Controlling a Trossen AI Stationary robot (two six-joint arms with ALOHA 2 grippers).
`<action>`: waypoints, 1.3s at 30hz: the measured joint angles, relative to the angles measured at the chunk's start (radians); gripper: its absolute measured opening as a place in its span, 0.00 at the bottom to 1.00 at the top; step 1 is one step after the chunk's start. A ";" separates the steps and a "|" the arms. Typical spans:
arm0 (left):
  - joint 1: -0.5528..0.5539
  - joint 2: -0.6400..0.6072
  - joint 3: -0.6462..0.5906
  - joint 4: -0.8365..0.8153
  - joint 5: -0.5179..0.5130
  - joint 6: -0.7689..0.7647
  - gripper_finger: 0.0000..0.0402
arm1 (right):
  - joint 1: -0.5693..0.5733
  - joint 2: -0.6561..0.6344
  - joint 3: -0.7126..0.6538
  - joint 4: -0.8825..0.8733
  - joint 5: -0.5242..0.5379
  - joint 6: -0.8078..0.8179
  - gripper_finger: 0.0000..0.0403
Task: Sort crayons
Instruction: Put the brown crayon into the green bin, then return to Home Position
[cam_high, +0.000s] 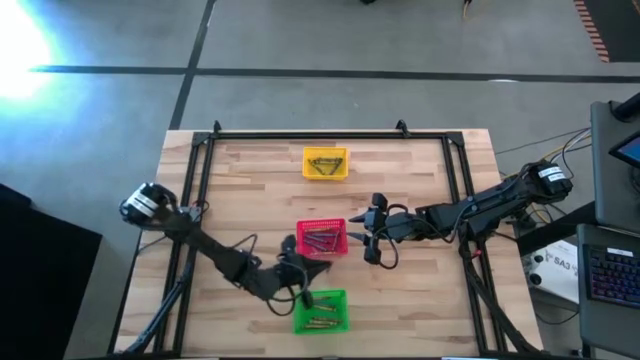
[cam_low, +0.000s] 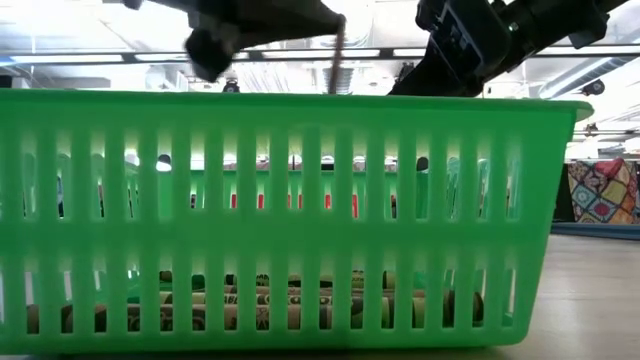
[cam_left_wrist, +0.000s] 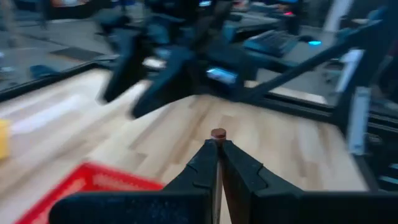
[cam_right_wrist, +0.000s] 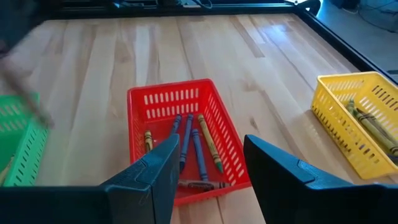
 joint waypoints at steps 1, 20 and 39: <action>0.005 0.017 0.011 0.024 0.025 0.017 0.00 | 0.000 0.000 0.000 -0.003 0.000 0.000 0.42; 0.008 0.097 0.303 -0.573 0.503 -0.189 0.02 | 0.003 0.000 0.000 -0.058 0.008 0.093 0.42; -0.033 0.038 0.357 -0.780 0.347 0.216 0.22 | 0.169 -0.047 0.000 -0.263 0.194 0.190 0.42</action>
